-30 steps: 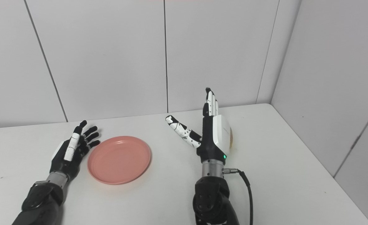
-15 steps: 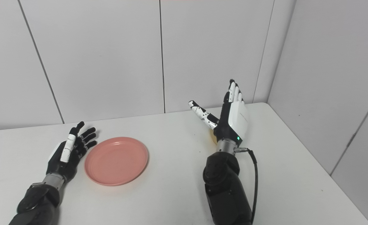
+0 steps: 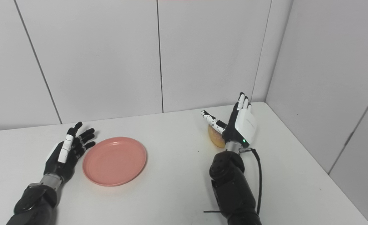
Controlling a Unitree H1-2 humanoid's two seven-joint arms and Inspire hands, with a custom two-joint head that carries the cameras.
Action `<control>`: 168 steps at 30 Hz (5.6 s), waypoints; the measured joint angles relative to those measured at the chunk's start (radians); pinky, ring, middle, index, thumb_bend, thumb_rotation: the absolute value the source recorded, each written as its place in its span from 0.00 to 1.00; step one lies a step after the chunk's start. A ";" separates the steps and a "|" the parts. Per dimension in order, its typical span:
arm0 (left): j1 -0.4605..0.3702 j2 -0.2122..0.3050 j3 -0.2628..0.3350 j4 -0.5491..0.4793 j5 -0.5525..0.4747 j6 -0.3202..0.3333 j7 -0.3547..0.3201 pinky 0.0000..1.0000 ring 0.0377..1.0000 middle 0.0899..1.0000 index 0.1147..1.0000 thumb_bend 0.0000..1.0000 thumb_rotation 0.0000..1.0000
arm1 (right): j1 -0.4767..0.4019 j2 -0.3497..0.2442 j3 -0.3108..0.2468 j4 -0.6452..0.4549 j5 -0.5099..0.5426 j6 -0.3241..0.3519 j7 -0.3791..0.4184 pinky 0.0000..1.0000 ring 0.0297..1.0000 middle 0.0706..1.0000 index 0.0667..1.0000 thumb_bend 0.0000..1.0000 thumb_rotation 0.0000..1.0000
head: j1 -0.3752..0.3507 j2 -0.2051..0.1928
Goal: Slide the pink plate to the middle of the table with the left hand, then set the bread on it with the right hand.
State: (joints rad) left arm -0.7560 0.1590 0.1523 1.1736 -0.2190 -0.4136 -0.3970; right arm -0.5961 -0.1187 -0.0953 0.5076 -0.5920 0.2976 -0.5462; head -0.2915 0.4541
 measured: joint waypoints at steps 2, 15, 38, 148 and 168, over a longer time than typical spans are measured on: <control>0.000 -0.001 0.000 -0.002 0.000 0.000 0.000 0.84 0.87 0.83 0.98 0.85 0.82 | -0.005 -0.008 0.006 0.035 0.004 0.000 -0.009 0.95 0.99 1.00 1.00 1.00 0.51 | 0.000 0.000; 0.001 0.000 -0.010 -0.003 0.002 -0.002 0.002 0.81 0.87 0.83 0.99 0.85 0.85 | -0.041 -0.059 0.076 0.180 0.029 -0.001 -0.056 0.92 0.99 1.00 1.00 1.00 0.49 | 0.005 0.011; 0.008 0.000 -0.019 -0.029 0.004 0.004 0.003 0.78 0.83 0.84 1.00 0.83 0.85 | -0.040 -0.062 0.149 0.210 0.048 -0.001 -0.064 0.96 1.00 1.00 1.00 1.00 0.48 | 0.020 0.021; 0.041 -0.073 -0.065 -0.132 0.047 0.051 0.105 0.80 0.82 0.82 1.00 0.87 0.81 | -0.047 0.019 0.394 -0.107 0.077 -0.198 0.350 0.30 0.35 0.45 0.43 0.53 0.00 | 0.445 0.040; 0.041 -0.079 -0.066 -0.126 0.046 0.051 0.106 0.79 0.83 0.84 1.00 0.85 0.81 | -0.085 0.067 0.454 0.075 0.060 -0.285 0.377 0.28 0.32 0.43 0.45 0.53 0.00 | 0.451 0.048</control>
State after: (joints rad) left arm -0.7146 0.0803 0.0860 1.0472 -0.1735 -0.3624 -0.2914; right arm -0.6809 -0.0521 0.3590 0.5824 -0.5321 0.0127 -0.1693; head 0.1595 0.5016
